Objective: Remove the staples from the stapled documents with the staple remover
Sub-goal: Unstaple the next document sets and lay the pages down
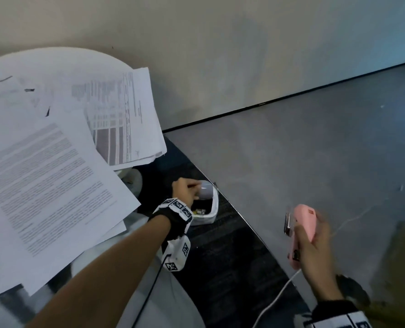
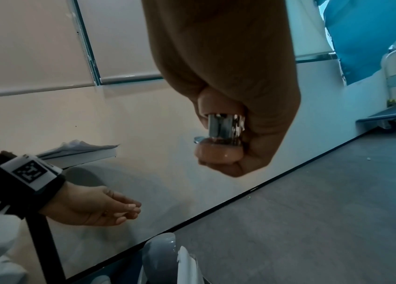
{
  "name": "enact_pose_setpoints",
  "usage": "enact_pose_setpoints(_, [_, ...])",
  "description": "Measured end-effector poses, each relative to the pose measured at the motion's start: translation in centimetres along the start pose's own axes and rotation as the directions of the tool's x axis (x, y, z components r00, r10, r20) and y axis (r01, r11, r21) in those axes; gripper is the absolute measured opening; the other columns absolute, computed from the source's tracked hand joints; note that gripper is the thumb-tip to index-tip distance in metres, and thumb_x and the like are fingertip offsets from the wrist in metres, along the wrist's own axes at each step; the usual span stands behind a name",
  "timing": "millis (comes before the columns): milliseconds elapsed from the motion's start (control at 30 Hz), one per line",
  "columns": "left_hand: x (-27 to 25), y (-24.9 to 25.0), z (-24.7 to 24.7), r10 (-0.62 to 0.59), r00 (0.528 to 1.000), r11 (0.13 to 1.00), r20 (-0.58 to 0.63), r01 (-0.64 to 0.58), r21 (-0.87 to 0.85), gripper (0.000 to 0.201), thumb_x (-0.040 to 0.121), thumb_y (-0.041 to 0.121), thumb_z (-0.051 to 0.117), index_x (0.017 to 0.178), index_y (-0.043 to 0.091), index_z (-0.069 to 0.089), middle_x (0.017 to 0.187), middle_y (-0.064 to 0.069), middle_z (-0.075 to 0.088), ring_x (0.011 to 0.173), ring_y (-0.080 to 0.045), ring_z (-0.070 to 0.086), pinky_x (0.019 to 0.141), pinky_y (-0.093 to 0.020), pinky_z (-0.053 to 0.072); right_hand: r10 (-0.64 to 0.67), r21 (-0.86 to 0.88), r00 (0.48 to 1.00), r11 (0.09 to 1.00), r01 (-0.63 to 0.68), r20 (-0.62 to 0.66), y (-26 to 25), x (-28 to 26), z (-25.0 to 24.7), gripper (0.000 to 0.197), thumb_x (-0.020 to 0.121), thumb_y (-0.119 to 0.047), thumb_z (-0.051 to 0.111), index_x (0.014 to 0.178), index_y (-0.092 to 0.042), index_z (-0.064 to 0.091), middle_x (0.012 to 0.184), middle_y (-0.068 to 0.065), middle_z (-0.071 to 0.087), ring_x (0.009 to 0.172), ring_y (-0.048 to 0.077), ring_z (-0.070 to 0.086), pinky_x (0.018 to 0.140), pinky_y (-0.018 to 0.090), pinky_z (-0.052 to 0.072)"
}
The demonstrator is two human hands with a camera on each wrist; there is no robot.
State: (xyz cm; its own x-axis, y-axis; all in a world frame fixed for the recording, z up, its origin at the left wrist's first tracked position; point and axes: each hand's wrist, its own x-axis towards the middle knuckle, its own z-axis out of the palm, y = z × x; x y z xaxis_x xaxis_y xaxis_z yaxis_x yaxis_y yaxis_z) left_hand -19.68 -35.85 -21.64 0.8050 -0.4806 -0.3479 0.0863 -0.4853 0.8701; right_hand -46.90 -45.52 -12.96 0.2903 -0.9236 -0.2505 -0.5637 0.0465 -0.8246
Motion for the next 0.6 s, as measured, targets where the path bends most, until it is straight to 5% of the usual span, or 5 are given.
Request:
enact_pose_setpoints(100, [0.4, -0.2, -0.3, 0.028, 0.999, 0.999, -0.019, -0.029, -0.035, 0.025, 0.085, -0.007, 0.061, 0.109, -0.006, 0.067, 0.096, -0.021, 0.067, 0.081, -0.022, 0.061, 0.053, -0.011, 0.053, 0.02, -0.016, 1.0, 1.0, -0.021, -0.006, 0.0, -0.5, 0.6, 0.047, 0.073, -0.057, 0.047, 0.118, -0.057, 0.034, 0.113, 0.005, 0.058, 0.097, 0.039, 0.06, 0.084, 0.062, 0.05])
enact_pose_setpoints(200, [0.5, 0.4, -0.8, 0.039, 0.999, 0.995, -0.03, -0.041, -0.095, 0.027, 0.085, -0.007, 0.061, 0.112, -0.009, 0.064, 0.094, -0.021, 0.067, 0.079, -0.02, 0.06, 0.065, -0.025, 0.054, -0.002, 0.007, 1.0, 1.0, 0.002, 0.022, -1.3, -1.2, 0.8, 0.04, 0.089, -0.037, 0.053, 0.124, -0.045, 0.035, 0.101, 0.003, 0.058, 0.088, 0.038, 0.061, 0.079, 0.062, 0.052])
enact_pose_setpoints(400, [-1.9, 5.6, -3.3, 0.112, 0.991, 0.982, 0.073, -0.099, -0.162, 0.021, 0.094, 0.006, 0.054, 0.1, -0.012, 0.063, 0.081, -0.018, 0.065, 0.055, -0.002, 0.062, 0.046, -0.014, 0.05, -0.082, 0.097, 0.995, 0.992, 0.075, 0.063, -5.9, -2.3, 1.9, 0.036, 0.094, -0.023, 0.055, 0.123, -0.036, 0.04, 0.092, -0.004, 0.057, 0.078, 0.034, 0.061, 0.07, 0.056, 0.055])
enact_pose_setpoints(500, [-5.2, 10.2, -6.7, 0.27, 0.952, 0.95, 0.145, -0.239, -0.201, 0.019, 0.096, 0.013, 0.052, 0.092, -0.001, 0.064, 0.074, -0.007, 0.064, 0.052, -0.001, 0.061, 0.045, -0.015, 0.049, -0.131, 0.167, 0.98, 0.98, 0.105, 0.147, -9.2, -3.2, 4.2, 0.038, 0.078, -0.042, 0.069, 0.109, -0.028, 0.052, 0.084, 0.001, 0.061, 0.068, 0.028, 0.058, 0.059, 0.047, 0.054])
enact_pose_setpoints(600, [-8.1, 12.7, -12.4, 0.421, 0.907, 0.904, -0.009, -0.42, -0.079, 0.017, 0.095, 0.018, 0.055, 0.087, 0.006, 0.065, 0.073, -0.002, 0.066, 0.058, -0.005, 0.06, 0.053, -0.017, 0.048, -0.193, 0.145, 0.939, 0.977, 0.157, 0.285, -12.9, -4.0, 7.8, 0.045, 0.058, -0.048, 0.083, 0.085, -0.02, 0.059, 0.07, 0.005, 0.062, 0.061, 0.025, 0.059, 0.055, 0.041, 0.051])
